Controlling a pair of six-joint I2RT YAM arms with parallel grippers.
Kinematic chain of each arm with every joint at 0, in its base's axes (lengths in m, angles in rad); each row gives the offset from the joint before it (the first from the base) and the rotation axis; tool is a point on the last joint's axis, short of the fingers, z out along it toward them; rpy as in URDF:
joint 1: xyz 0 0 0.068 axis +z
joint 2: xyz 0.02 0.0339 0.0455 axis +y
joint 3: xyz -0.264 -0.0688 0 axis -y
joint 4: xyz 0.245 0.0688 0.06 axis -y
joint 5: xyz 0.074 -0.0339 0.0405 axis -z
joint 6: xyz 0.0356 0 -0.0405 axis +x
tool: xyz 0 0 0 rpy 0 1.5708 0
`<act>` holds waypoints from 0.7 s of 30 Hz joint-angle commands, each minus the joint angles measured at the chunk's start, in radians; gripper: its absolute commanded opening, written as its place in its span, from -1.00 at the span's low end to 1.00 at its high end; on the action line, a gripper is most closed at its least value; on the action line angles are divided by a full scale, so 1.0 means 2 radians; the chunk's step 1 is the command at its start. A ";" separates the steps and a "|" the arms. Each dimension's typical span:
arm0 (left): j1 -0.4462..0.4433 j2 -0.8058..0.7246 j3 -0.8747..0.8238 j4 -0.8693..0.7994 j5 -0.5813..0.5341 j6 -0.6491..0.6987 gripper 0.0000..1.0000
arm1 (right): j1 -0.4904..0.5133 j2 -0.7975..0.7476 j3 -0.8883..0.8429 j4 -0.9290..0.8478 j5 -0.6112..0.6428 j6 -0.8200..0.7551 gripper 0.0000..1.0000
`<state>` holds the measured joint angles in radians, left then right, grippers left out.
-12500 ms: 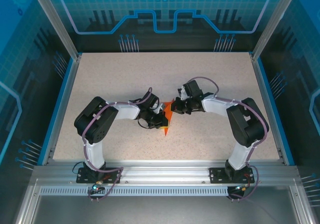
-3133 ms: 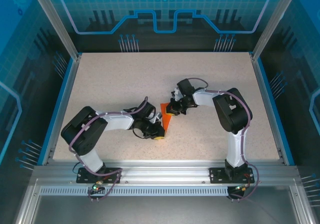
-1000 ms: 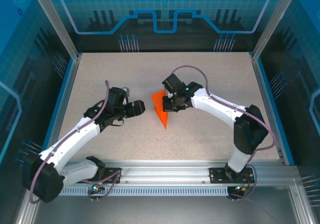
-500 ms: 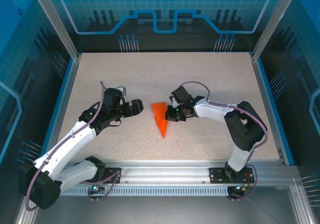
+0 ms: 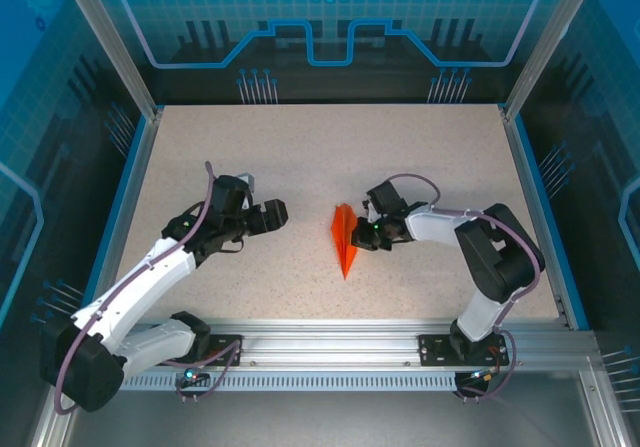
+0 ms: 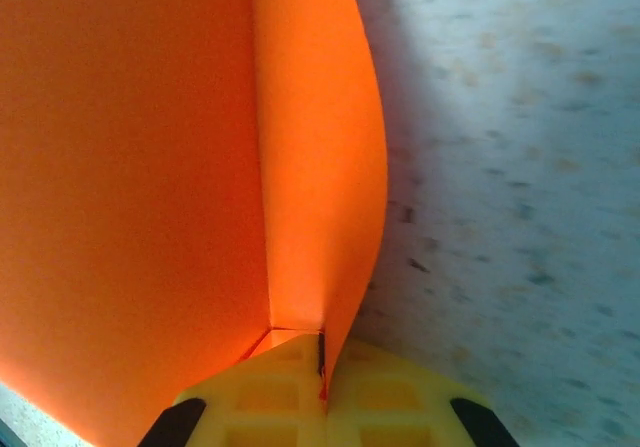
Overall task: Fold a paper plane with a square sheet of paper (fold left side to right side)
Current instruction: Turn over the paper plane at the center of the table.
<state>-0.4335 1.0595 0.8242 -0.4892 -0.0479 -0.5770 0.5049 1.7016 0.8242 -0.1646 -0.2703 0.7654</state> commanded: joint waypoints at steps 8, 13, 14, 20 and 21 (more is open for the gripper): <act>0.005 0.012 0.020 0.002 0.010 -0.013 0.84 | -0.015 -0.032 -0.003 -0.018 0.006 -0.031 -0.65; 0.005 0.010 0.028 -0.002 0.007 -0.006 0.85 | -0.012 -0.064 0.024 -0.080 0.037 -0.051 -0.48; 0.005 0.010 0.030 -0.002 0.008 -0.005 0.85 | -0.011 -0.071 0.032 -0.095 0.046 -0.056 -0.43; 0.006 0.005 0.041 0.009 0.008 0.017 0.97 | 0.009 -0.105 0.095 -0.206 0.105 -0.083 -0.13; 0.007 0.000 0.039 0.015 0.006 0.020 0.97 | 0.014 -0.108 0.106 -0.226 0.114 -0.085 -0.07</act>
<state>-0.4328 1.0794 0.8742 -0.4831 -0.0448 -0.5732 0.5079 1.5158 0.9844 -0.4549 -0.1158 0.6353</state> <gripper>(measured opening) 0.986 0.457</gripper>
